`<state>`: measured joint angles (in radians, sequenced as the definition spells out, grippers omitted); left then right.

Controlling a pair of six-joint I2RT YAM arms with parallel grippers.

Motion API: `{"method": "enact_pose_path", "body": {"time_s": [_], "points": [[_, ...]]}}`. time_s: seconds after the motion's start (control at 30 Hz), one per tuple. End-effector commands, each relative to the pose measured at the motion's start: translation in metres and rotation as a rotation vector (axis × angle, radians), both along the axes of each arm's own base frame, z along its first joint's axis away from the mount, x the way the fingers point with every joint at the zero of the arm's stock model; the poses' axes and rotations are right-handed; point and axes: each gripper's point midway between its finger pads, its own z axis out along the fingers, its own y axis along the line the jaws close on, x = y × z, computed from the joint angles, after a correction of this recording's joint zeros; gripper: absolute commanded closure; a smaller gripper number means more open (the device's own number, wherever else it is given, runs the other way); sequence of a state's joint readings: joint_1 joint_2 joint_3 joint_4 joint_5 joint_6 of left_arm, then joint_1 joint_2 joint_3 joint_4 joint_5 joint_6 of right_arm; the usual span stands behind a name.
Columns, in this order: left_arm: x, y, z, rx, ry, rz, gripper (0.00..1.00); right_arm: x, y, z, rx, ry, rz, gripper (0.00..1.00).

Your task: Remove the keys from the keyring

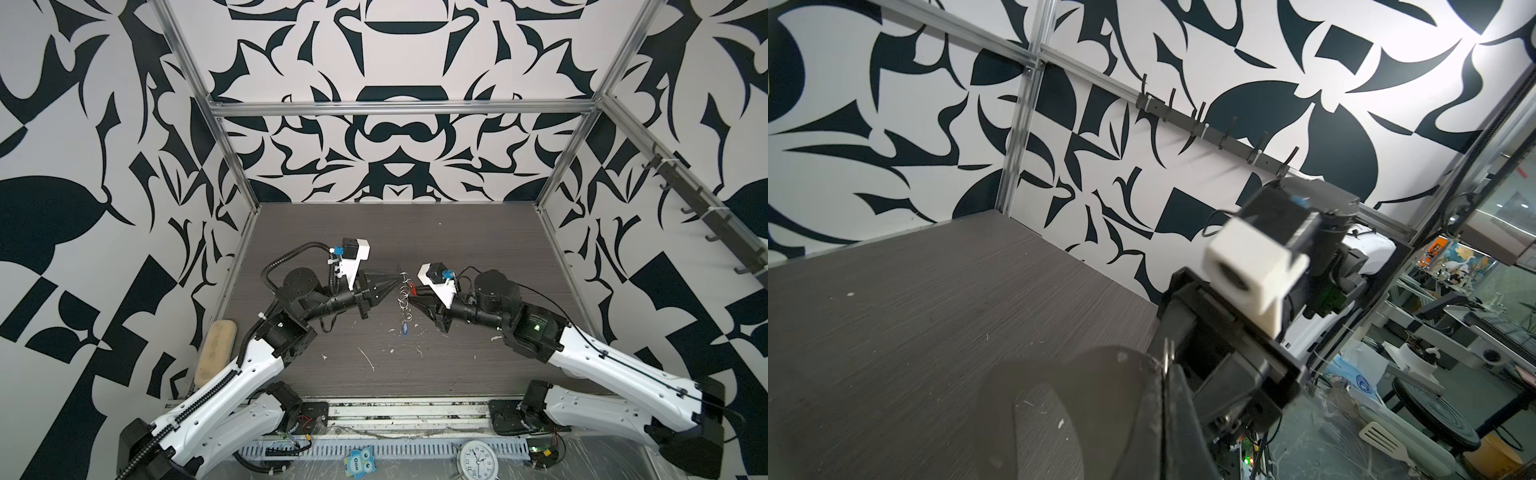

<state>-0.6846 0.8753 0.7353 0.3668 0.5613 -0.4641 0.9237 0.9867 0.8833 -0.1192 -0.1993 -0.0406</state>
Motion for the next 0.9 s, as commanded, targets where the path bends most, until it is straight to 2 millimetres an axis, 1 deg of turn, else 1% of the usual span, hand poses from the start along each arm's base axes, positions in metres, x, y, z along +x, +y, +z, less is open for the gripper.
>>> {"method": "enact_pose_path", "body": {"time_s": [0.0,0.13,0.2,0.37,0.5,0.6,0.7,0.8,0.87], "points": [[-0.012,0.007,0.027,-0.026,-0.112,-0.01,1.0,-0.006,-0.008,0.016,0.017,-0.014,-0.007,0.62],[-0.01,0.01,0.023,0.005,-0.131,0.02,1.0,-0.011,-0.012,0.024,0.048,0.003,-0.004,0.57],[-0.009,0.011,0.02,0.019,-0.135,0.033,1.0,-0.014,-0.013,0.033,0.082,0.0,0.003,0.57],[-0.012,0.009,0.014,0.038,-0.146,0.008,1.0,-0.018,-0.018,0.061,0.173,-0.022,-0.005,0.54],[-0.017,0.009,0.011,0.044,-0.161,-0.019,1.0,-0.023,-0.017,0.083,0.221,-0.05,0.025,0.53],[-0.021,0.008,0.009,0.046,-0.168,-0.038,1.0,-0.028,-0.015,0.1,0.26,-0.058,0.058,0.52],[-0.025,0.007,0.006,0.05,-0.17,-0.063,1.0,-0.034,-0.01,0.112,0.287,-0.058,0.1,0.54],[-0.029,0.007,0.006,0.049,-0.178,-0.084,1.0,-0.04,-0.001,0.121,0.3,-0.043,0.164,0.54],[-0.031,0.007,0.005,0.049,-0.182,-0.095,1.0,-0.043,0.006,0.123,0.29,-0.024,0.201,0.54]]}}
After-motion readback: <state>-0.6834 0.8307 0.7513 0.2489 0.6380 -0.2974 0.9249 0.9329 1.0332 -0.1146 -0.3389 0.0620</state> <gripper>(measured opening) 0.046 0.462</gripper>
